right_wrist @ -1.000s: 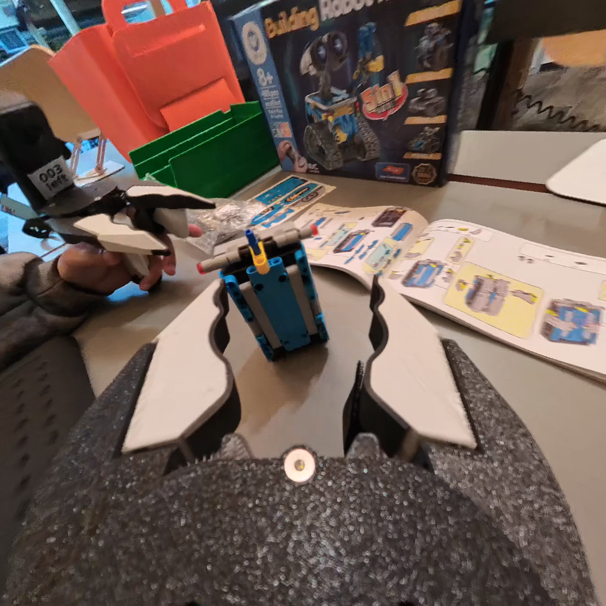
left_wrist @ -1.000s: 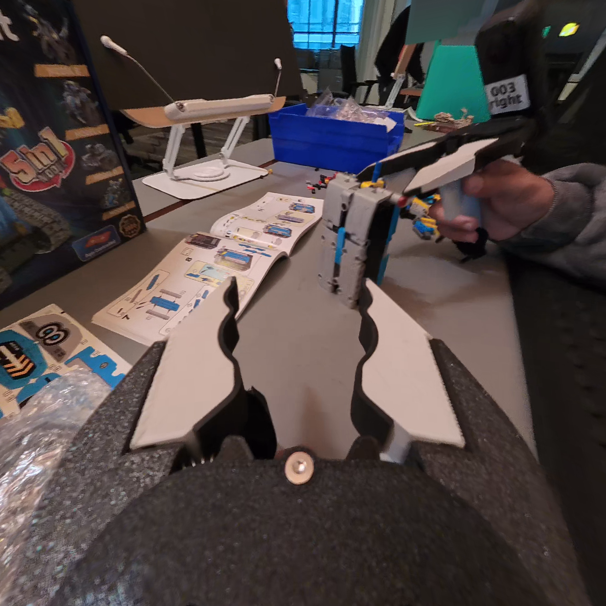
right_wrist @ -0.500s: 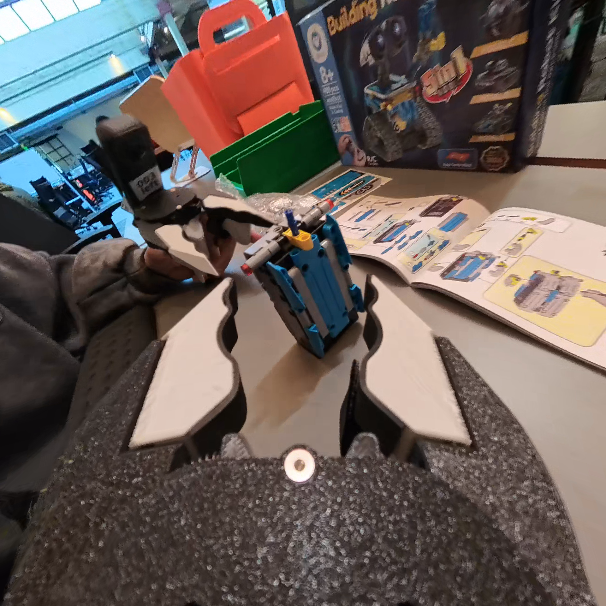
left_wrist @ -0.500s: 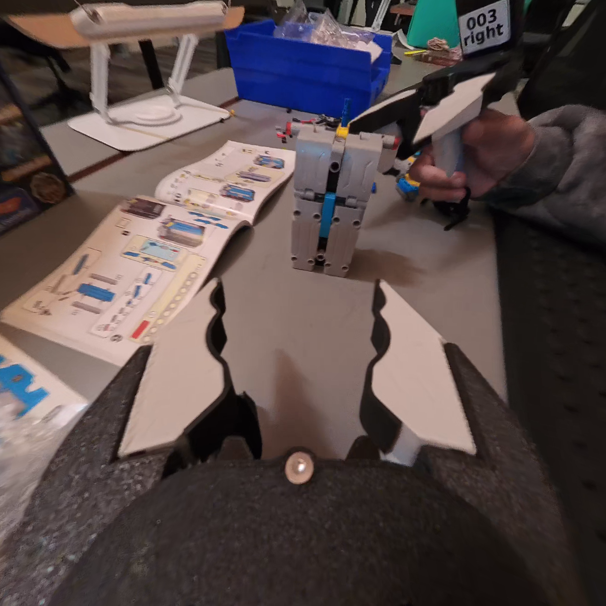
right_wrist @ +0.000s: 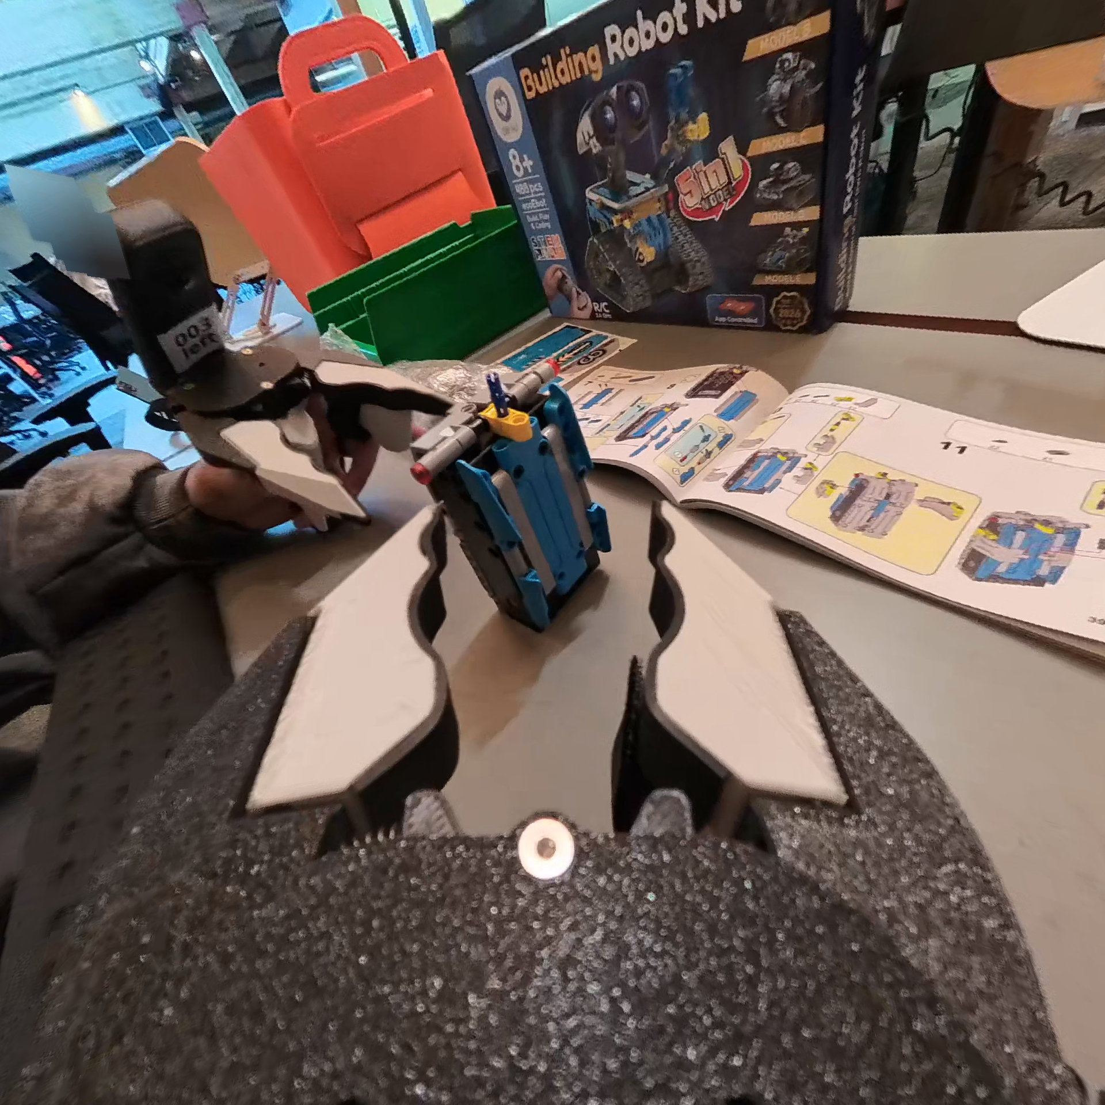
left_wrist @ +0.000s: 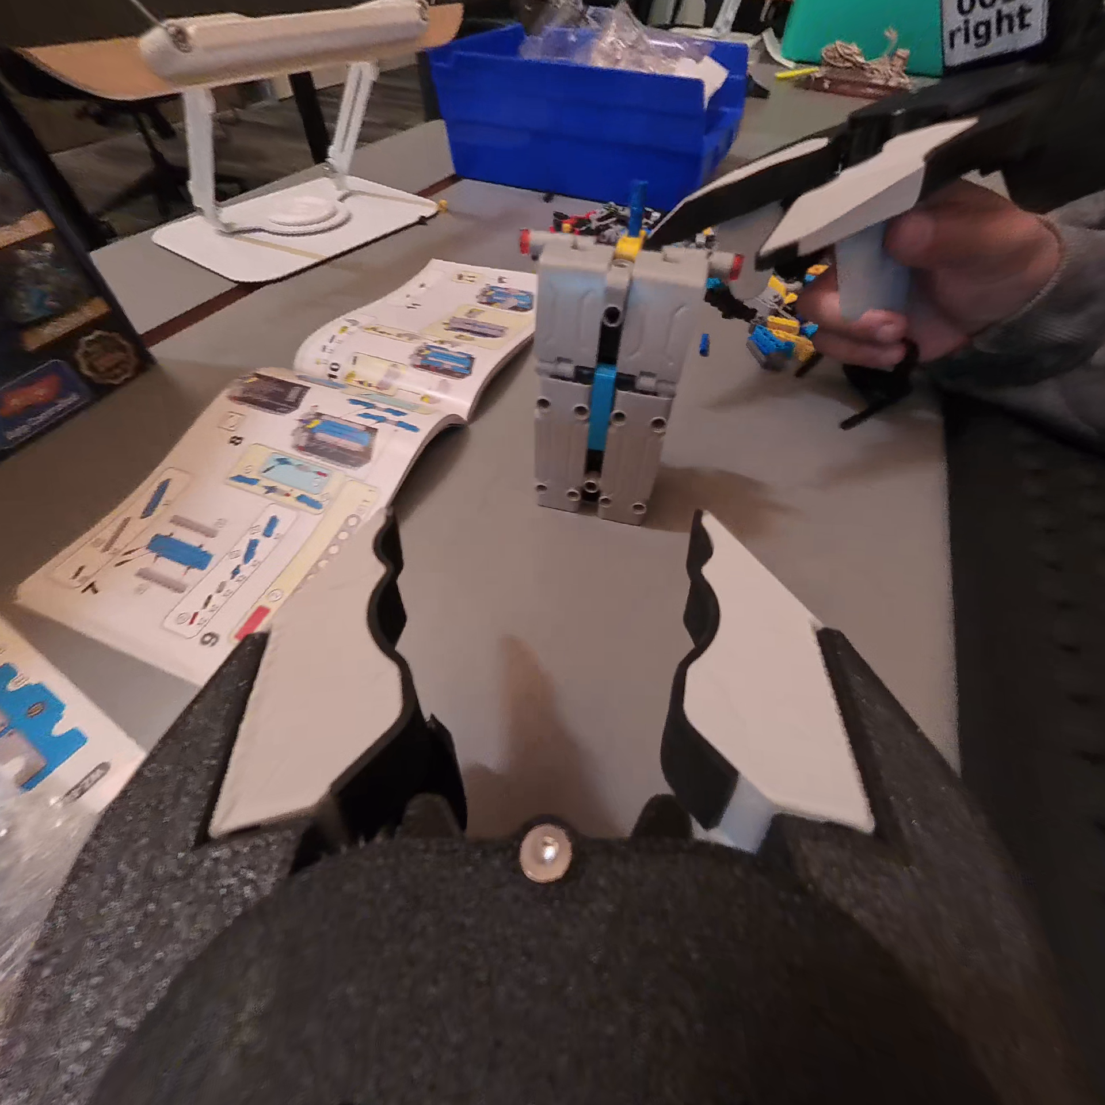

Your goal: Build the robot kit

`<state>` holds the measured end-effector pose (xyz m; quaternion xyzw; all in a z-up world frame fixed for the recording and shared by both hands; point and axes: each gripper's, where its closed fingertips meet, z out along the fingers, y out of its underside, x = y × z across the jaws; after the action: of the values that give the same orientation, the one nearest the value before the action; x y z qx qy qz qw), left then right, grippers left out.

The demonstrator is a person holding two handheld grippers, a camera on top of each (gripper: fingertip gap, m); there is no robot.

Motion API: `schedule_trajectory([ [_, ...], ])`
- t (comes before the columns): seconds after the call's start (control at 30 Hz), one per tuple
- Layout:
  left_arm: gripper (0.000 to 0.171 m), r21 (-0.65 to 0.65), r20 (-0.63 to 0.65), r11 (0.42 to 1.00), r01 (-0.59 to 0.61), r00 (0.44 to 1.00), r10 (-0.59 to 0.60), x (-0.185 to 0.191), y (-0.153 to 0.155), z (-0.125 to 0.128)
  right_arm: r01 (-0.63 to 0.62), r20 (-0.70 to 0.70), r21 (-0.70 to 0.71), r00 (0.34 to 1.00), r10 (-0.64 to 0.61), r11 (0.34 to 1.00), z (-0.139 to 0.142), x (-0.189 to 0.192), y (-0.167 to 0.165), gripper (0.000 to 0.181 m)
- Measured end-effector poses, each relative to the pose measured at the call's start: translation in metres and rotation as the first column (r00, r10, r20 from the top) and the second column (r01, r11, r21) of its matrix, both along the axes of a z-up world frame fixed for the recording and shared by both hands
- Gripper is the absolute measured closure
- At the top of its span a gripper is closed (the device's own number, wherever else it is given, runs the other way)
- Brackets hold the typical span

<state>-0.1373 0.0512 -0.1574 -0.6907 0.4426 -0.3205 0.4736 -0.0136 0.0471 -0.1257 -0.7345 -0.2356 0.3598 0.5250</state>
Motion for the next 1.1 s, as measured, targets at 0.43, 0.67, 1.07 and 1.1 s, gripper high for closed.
schedule_trajectory([
  [0.43,0.082,0.065,0.082,0.987,-0.150,0.986,0.144,-0.020,0.018,0.015,0.166,0.060,0.003,0.984,-0.166,0.986,-0.019,0.022,0.032,0.110],
  [0.67,0.088,0.080,0.058,0.964,-0.255,0.966,0.251,-0.029,0.034,0.012,0.166,0.007,0.046,0.986,-0.166,0.985,-0.008,0.027,0.029,0.110],
  [1.07,0.088,0.047,0.018,0.948,-0.314,0.949,0.313,-0.034,0.046,0.005,0.123,-0.072,0.082,0.990,-0.117,0.989,0.006,0.026,0.023,0.110],
  [1.1,0.088,0.047,0.031,0.950,-0.310,0.951,0.308,-0.035,0.045,0.007,0.115,-0.058,0.073,0.992,-0.111,0.991,0.003,0.023,0.023,0.109],
])
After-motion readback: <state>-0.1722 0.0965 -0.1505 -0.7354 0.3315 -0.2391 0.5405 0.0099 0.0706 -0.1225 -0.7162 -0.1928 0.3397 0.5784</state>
